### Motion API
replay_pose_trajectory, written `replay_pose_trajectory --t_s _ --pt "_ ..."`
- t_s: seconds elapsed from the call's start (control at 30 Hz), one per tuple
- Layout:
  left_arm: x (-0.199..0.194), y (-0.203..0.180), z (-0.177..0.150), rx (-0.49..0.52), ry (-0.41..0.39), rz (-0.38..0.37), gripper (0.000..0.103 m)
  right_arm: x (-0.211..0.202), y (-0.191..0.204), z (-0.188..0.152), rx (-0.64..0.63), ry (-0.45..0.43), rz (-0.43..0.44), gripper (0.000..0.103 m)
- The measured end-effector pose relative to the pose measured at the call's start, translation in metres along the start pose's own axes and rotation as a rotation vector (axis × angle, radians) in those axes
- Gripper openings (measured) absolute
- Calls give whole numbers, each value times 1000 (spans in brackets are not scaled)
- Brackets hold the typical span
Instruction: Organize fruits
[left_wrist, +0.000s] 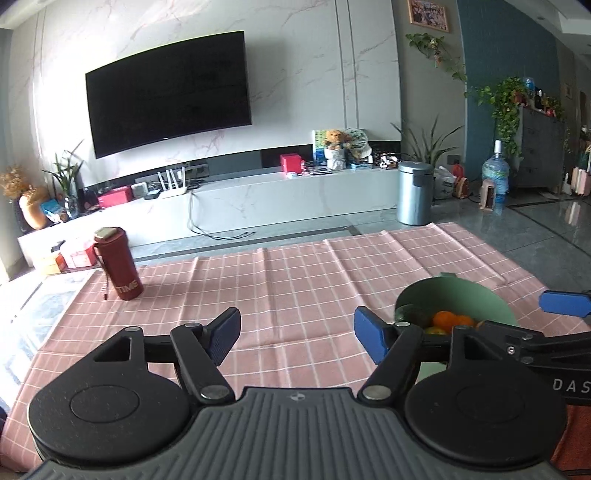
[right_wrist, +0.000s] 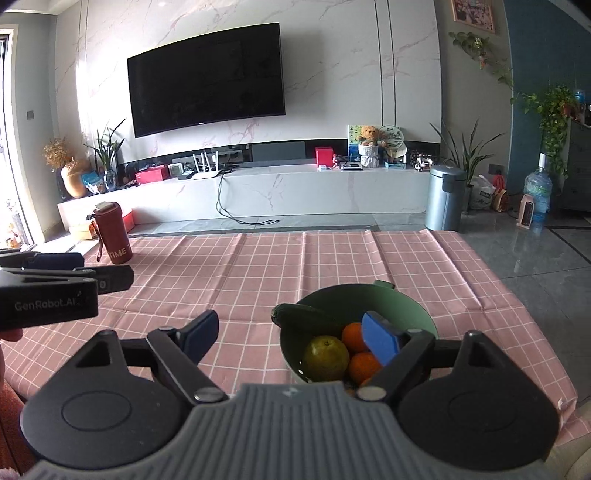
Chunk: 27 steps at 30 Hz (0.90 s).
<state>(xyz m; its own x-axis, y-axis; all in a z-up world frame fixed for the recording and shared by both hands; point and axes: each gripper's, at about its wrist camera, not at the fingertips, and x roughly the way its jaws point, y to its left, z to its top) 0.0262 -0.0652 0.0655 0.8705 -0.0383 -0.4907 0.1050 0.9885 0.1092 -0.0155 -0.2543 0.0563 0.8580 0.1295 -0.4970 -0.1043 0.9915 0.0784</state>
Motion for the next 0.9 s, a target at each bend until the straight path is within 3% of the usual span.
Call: replay_pose_trajectory --t_s 0.1,0.47,0.9 --pt "5 -2 -11 8 30 45 83 1 9 -15 -28 -8 -23 82" --pt "25 -2 -59 -14 149 26 83 31 15 -49 -28 77 -17 83" --pt "33 0 -70 -41 173 35 83 51 11 -60 10 107 -8 83"
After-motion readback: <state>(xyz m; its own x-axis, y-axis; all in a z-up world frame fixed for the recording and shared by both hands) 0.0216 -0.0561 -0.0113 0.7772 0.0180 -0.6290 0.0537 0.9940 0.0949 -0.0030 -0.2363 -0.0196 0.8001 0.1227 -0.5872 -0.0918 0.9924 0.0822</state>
